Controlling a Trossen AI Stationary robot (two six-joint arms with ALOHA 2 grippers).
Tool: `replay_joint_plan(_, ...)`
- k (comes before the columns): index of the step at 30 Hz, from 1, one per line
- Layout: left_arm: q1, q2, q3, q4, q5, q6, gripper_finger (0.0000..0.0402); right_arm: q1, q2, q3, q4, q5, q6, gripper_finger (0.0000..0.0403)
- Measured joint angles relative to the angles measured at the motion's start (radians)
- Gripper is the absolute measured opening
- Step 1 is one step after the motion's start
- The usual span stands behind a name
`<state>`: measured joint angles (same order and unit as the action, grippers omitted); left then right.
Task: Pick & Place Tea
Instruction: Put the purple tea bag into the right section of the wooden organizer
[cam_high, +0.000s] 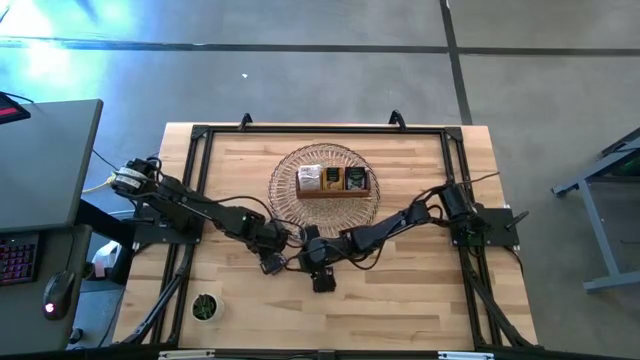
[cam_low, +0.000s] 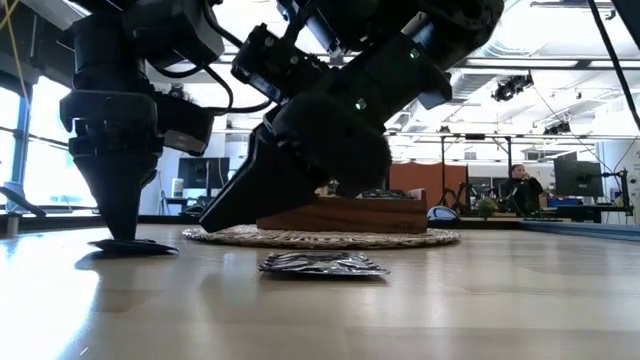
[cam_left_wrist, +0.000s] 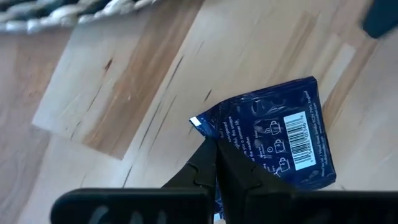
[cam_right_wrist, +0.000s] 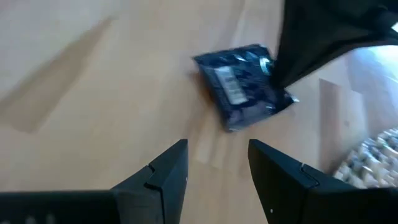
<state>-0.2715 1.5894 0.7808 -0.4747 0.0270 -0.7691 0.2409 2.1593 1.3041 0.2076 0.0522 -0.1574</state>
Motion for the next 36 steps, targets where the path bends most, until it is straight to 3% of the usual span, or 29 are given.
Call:
replay_joint_plan(4, -0.002, 0.004, 0.031, 0.01, -0.065, 0.072, 0.0, 0.0, -0.024, 0.0, -0.039, 0.05, 0.0, 0.0165)
replay_joint_plan(9, 0.0, 0.005, 0.067, 0.02, -0.162, 0.146, 0.0, -0.001, -0.147, 0.0, -0.243, 0.052, -0.019, 0.0165)
replay_joint_plan(13, 0.0, 0.004, 0.103, 0.044, -0.215, 0.221, 0.0, -0.021, -0.297, -0.028, -0.43, 0.051, -0.092, 0.0165)
replay_joint_plan(18, 0.0, 0.002, 0.141, 0.136, -0.24, 0.353, 0.0, -0.078, -0.539, -0.168, -0.47, 0.085, -0.04, 0.0165)
replay_joint_plan(21, -0.001, 0.002, 0.153, 0.221, -0.275, 0.484, 0.0, -0.119, -0.672, -0.343, -0.316, -0.006, 0.039, 0.0165)
replay_joint_plan(24, 0.0, 0.001, 0.155, 0.346, -0.317, 0.657, 0.0, -0.145, -0.75, -0.562, -0.003, -0.173, 0.131, 0.0165)
replay_joint_plan(26, 0.001, 0.001, 0.155, 0.447, -0.327, 0.781, 0.0, -0.151, -0.764, -0.699, 0.248, -0.228, 0.201, 0.0165)
replay_joint_plan(30, 0.002, 0.0, 0.156, 0.682, -0.316, 0.998, 0.0, -0.157, -0.737, -0.886, 0.675, -0.204, 0.326, 0.0165)
replay_joint_plan(36, 0.003, -0.001, 0.156, 0.994, -0.204, 1.245, 0.0, -0.156, -0.704, -0.957, 0.87, -0.226, 0.38, 0.0165)
